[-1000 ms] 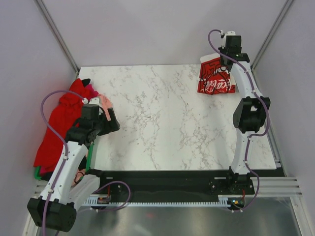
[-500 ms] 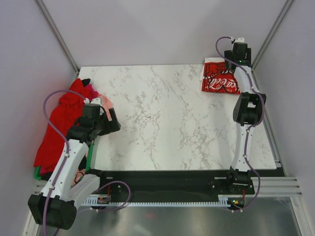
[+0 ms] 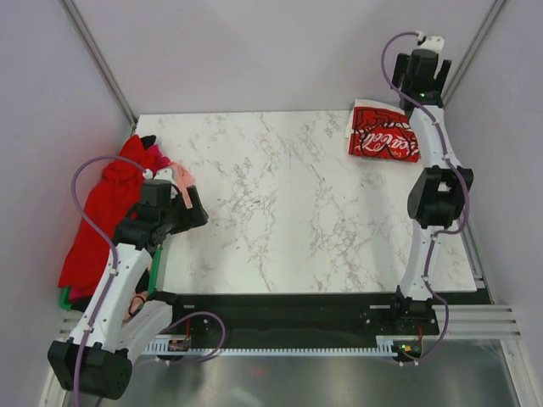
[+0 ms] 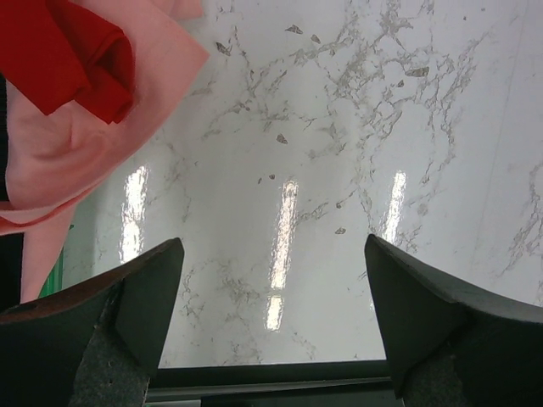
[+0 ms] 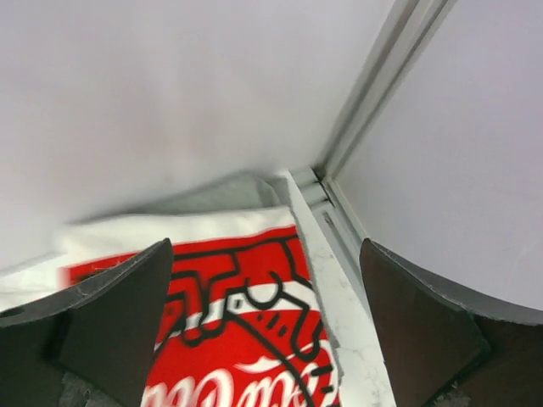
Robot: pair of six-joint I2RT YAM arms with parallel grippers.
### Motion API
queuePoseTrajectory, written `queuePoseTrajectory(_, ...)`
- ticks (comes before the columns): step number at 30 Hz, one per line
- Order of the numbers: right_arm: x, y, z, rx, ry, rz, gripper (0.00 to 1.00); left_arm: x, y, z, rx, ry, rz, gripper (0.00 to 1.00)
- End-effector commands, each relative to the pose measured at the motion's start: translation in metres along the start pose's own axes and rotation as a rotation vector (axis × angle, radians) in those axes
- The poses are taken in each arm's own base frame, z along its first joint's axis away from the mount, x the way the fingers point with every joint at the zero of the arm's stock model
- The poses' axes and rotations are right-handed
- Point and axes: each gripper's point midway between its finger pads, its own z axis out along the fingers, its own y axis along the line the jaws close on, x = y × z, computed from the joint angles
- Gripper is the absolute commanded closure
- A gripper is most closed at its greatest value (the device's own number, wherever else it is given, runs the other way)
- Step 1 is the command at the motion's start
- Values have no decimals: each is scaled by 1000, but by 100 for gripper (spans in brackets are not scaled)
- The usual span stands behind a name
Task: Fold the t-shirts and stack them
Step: Reset both grippers
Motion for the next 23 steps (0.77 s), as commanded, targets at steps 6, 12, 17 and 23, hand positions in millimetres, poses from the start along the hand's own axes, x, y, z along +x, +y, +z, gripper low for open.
queuePoseTrajectory(6,-95,54,-213,-527,-48,321,2,-22,-18,-20,101,-106,-5,4)
queuePoseTrajectory(12,24,135,-350,-831,201,280,2,-28,-16,-30,104,-171,4,4)
queuePoseTrajectory(17,155,163,-460,-944,393,143,2,-30,-18,-36,119,-200,4,4)
queuePoseTrajectory(23,234,136,-520,-973,478,122,2,-37,-10,-40,74,-237,-3,1)
